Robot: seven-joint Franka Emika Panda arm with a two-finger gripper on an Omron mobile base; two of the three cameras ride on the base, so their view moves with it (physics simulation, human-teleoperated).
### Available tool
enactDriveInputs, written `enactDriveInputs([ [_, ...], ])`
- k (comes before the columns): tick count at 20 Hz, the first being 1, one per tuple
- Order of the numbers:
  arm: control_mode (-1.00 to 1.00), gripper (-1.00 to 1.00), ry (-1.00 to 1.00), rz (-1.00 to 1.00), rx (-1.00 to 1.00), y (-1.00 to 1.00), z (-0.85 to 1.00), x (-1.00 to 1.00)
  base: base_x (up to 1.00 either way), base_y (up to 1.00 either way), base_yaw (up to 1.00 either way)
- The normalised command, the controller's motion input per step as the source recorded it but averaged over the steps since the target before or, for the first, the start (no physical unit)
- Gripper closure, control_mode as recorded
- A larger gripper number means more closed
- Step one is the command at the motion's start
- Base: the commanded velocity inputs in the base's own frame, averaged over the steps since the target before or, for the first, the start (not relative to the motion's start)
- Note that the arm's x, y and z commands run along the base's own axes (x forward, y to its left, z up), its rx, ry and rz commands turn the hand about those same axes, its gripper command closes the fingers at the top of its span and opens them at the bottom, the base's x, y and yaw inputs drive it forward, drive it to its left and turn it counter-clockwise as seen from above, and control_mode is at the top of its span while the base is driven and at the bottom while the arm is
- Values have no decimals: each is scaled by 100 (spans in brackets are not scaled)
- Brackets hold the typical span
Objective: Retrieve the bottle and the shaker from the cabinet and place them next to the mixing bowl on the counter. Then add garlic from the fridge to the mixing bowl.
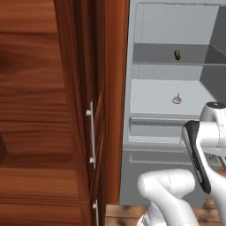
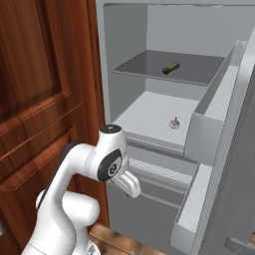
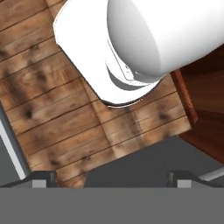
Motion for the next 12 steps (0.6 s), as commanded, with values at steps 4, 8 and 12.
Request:
enactDriveInputs([
  [4, -100, -100, 0, 0, 0, 0, 0, 16, 26, 0, 0],
  [8, -100, -100, -8, 0, -1, -2, 8, 12, 0, 0, 0],
  [12, -100, -100, -25, 0, -10, -10, 51, 35, 0, 0, 0],
])
